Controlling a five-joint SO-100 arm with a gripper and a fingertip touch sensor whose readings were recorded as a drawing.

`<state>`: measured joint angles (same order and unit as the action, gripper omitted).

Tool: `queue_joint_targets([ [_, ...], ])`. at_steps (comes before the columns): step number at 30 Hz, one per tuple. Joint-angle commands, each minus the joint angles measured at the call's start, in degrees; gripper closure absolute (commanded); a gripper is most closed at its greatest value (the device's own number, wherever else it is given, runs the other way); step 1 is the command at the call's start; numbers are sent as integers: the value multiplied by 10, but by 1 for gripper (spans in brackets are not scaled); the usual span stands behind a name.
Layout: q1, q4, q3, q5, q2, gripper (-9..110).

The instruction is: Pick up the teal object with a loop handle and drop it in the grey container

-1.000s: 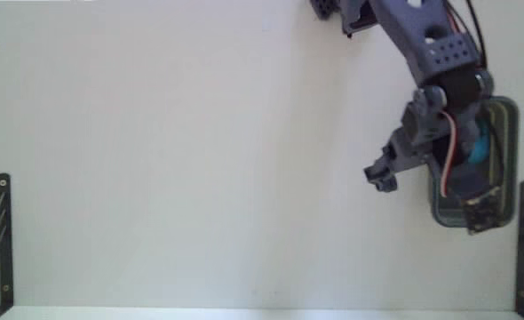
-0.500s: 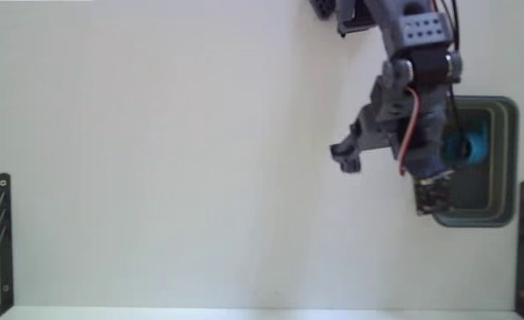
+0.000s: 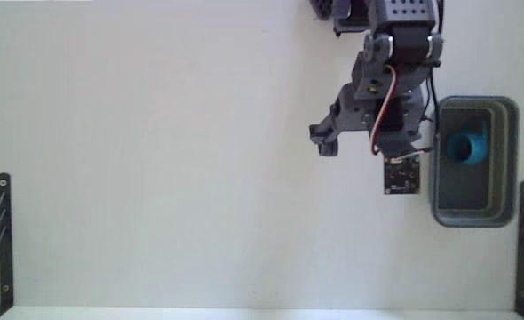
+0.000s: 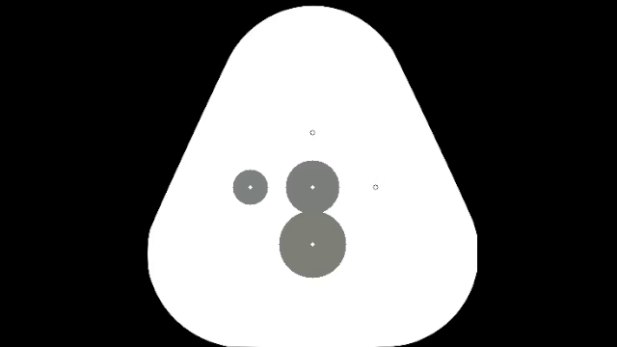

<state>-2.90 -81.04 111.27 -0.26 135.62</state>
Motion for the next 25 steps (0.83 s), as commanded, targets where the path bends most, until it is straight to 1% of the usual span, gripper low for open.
queue_joint_targets([
  [1,13,-9,12,3,44,-9],
  [25,29,-9,33,3,65,-9],
])
